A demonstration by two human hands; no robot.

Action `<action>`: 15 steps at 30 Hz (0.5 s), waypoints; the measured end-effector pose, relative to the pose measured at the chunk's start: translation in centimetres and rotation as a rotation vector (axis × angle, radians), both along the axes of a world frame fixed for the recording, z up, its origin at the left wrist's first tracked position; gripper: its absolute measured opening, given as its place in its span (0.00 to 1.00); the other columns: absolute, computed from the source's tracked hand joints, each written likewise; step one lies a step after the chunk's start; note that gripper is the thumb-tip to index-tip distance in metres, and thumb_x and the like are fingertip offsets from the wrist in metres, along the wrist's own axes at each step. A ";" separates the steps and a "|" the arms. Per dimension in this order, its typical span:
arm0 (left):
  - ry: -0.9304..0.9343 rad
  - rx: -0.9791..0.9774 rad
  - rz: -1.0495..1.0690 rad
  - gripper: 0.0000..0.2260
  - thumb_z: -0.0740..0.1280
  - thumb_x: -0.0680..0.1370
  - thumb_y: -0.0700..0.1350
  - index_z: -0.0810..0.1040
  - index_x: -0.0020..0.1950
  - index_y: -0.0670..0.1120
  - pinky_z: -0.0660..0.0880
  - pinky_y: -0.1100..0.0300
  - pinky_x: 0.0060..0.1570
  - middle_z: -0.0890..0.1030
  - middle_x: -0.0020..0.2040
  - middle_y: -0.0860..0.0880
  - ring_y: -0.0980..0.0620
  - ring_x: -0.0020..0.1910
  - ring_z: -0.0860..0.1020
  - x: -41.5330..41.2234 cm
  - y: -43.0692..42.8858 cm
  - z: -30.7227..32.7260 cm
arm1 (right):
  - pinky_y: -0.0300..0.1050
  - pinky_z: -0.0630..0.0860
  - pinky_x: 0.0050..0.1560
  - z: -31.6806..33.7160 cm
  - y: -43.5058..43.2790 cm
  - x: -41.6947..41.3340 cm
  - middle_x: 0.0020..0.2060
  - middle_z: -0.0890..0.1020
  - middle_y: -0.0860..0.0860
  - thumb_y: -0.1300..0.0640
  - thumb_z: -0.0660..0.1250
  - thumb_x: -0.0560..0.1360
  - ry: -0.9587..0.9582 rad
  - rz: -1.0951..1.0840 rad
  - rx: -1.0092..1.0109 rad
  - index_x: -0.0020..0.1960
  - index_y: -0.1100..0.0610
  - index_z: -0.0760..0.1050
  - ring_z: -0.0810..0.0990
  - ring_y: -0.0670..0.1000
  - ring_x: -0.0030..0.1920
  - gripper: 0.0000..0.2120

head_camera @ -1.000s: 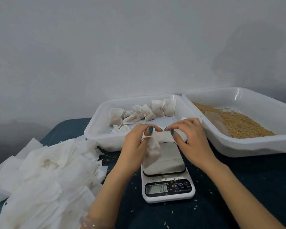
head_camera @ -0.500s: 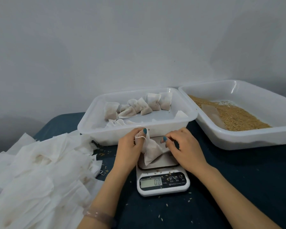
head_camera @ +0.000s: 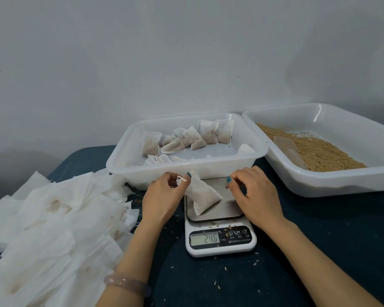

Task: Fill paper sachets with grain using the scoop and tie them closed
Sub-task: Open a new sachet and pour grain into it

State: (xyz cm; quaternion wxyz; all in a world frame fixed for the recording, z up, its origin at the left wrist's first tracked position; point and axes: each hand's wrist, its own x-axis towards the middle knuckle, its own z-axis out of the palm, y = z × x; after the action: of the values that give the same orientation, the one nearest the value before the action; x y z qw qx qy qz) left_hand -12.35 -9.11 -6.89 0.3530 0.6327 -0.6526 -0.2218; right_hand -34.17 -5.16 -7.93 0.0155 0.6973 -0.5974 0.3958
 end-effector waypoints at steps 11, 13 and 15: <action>0.140 0.042 -0.032 0.21 0.65 0.71 0.71 0.80 0.48 0.55 0.68 0.65 0.37 0.81 0.43 0.59 0.63 0.42 0.78 0.0 0.2 0.4 | 0.41 0.68 0.35 0.1 0.0 -0.1 0.37 0.75 0.42 0.53 0.64 0.78 0.005 -0.029 -0.011 0.42 0.51 0.77 0.69 0.45 0.43 0.07; 0.190 0.008 -0.099 0.15 0.69 0.74 0.64 0.80 0.48 0.54 0.70 0.68 0.37 0.82 0.43 0.58 0.63 0.42 0.78 -0.3 0.3 0.5 | 0.41 0.68 0.35 0.1 0.0 -0.1 0.36 0.75 0.42 0.53 0.64 0.78 0.005 -0.031 -0.015 0.42 0.51 0.76 0.69 0.45 0.43 0.07; 0.192 -0.067 -0.189 0.08 0.73 0.75 0.56 0.80 0.48 0.54 0.70 0.71 0.39 0.83 0.44 0.59 0.63 0.43 0.78 -0.8 0.6 0.5 | 0.41 0.68 0.35 0.1 0.1 0.0 0.37 0.75 0.42 0.53 0.64 0.78 0.007 -0.028 -0.016 0.42 0.51 0.76 0.69 0.45 0.43 0.07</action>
State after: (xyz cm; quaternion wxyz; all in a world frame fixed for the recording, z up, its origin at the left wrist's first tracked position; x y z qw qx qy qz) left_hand -13.13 -8.52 -6.35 0.4123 0.5323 -0.6794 -0.2917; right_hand -34.18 -5.08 -7.78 0.0290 0.6901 -0.6040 0.3977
